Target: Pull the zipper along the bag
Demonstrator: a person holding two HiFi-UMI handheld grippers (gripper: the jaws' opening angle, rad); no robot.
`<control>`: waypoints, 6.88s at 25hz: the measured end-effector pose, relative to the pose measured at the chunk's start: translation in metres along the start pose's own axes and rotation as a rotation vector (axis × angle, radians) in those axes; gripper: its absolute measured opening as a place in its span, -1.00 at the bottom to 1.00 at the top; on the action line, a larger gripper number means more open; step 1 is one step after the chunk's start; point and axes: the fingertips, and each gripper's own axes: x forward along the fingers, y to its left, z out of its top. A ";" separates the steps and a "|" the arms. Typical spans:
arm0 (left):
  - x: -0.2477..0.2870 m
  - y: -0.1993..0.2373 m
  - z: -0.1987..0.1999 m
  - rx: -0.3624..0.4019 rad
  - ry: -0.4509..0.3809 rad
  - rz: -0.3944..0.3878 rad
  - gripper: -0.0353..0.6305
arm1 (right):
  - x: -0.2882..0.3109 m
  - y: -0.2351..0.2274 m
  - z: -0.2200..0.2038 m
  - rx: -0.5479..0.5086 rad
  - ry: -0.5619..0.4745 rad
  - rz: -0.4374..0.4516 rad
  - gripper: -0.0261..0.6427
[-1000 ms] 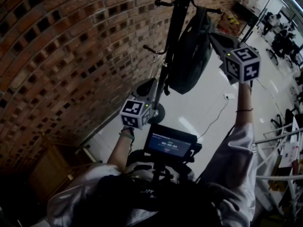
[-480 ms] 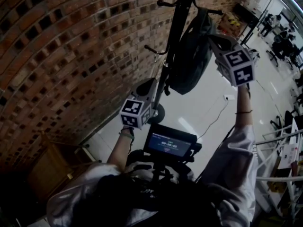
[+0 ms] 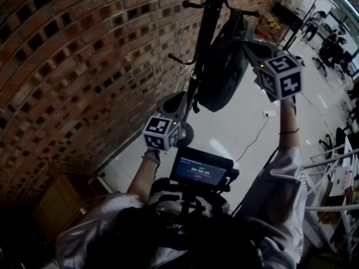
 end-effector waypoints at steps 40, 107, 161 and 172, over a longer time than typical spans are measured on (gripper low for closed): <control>0.003 0.000 -0.002 -0.019 0.004 -0.005 -0.88 | 0.020 -0.001 -0.017 -0.194 0.058 -0.206 -0.87; 0.094 -0.066 -0.047 0.026 0.094 -0.396 -0.77 | 0.009 0.025 -0.010 -0.234 0.184 0.079 -0.89; 0.072 -0.055 0.035 0.740 -0.007 -0.150 -0.86 | 0.010 0.027 -0.008 -0.133 0.072 0.106 -0.89; 0.078 -0.064 0.080 0.722 0.049 -0.184 -0.86 | 0.008 0.026 -0.008 -0.119 0.047 0.127 -0.89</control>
